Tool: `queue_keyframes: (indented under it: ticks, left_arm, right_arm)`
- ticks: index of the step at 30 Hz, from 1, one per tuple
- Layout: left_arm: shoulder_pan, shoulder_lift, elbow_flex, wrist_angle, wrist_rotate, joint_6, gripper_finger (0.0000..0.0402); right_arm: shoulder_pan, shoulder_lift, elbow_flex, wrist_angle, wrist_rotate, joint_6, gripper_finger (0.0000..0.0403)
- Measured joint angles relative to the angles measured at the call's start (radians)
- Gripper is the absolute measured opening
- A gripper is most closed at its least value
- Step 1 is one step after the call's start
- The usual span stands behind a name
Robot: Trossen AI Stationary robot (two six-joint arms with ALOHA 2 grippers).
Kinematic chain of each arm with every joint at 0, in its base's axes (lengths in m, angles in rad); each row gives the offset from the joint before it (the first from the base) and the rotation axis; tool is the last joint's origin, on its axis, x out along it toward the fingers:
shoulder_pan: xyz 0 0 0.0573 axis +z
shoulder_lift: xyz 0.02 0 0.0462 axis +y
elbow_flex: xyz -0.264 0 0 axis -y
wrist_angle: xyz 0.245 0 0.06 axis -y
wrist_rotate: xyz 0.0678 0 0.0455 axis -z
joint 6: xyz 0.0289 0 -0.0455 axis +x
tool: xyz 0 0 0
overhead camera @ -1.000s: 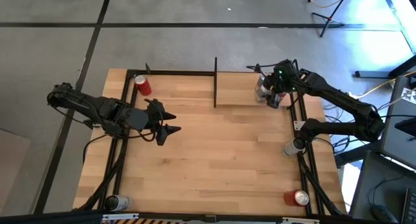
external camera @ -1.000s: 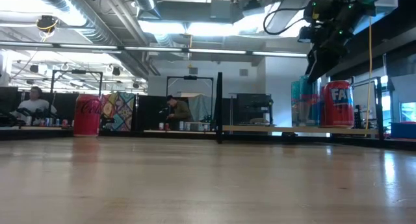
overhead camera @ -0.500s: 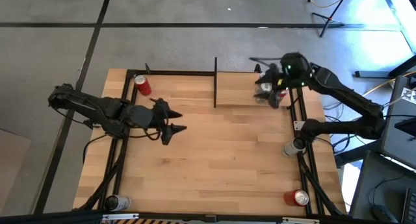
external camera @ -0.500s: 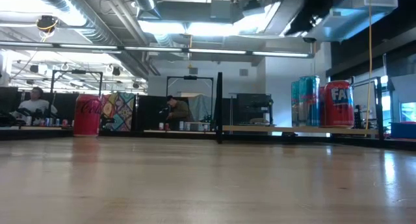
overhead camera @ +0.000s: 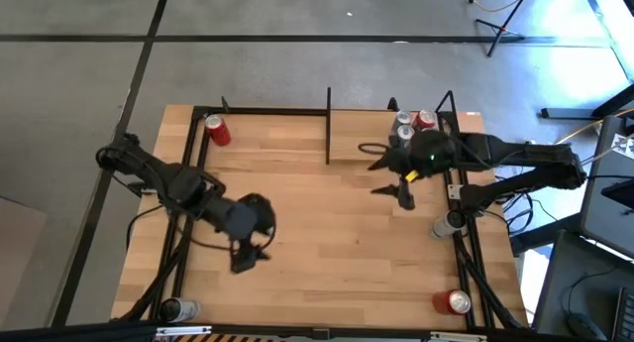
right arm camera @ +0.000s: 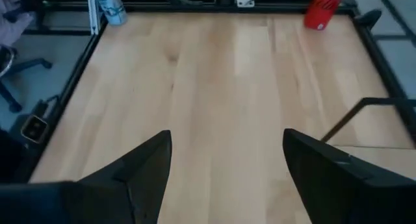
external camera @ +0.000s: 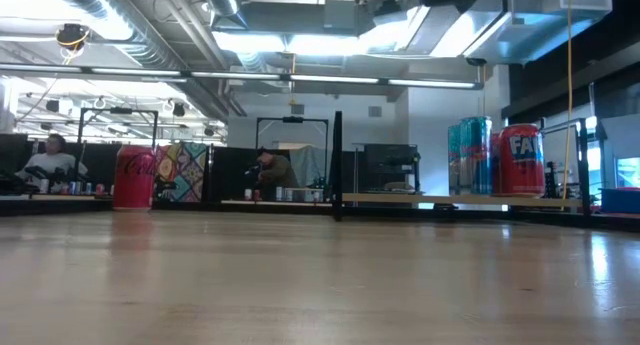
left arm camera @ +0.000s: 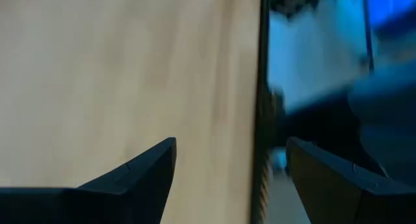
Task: Place canned beverage on shelf
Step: Put the bottom white soda can on the shelf
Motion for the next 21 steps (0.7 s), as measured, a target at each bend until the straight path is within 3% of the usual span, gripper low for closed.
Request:
queue_keyframes:
  ticks: [4,10,16,21]
  left_arm:
    - [-0.096,0.021,0.058,-0.127,0.04,-0.193,0.0279]
    - [-0.291,0.019,0.057,-0.105,0.042,-0.341,0.0279]
    - [-0.416,0.051,0.055,-0.099,0.045,-0.36,0.0291]
    - [-0.441,0.074,0.055,-0.086,0.121,-0.335,0.0313]
  right_arm:
    - [0.105,0.034,0.0,0.035,0.096,0.127,0.028]
    - [0.247,0.13,0.0,0.157,0.286,0.235,0.028]
    - [0.345,0.222,0.0,0.325,0.29,0.359,0.028]
    - [0.428,0.275,0.0,0.338,0.348,0.462,0.028]
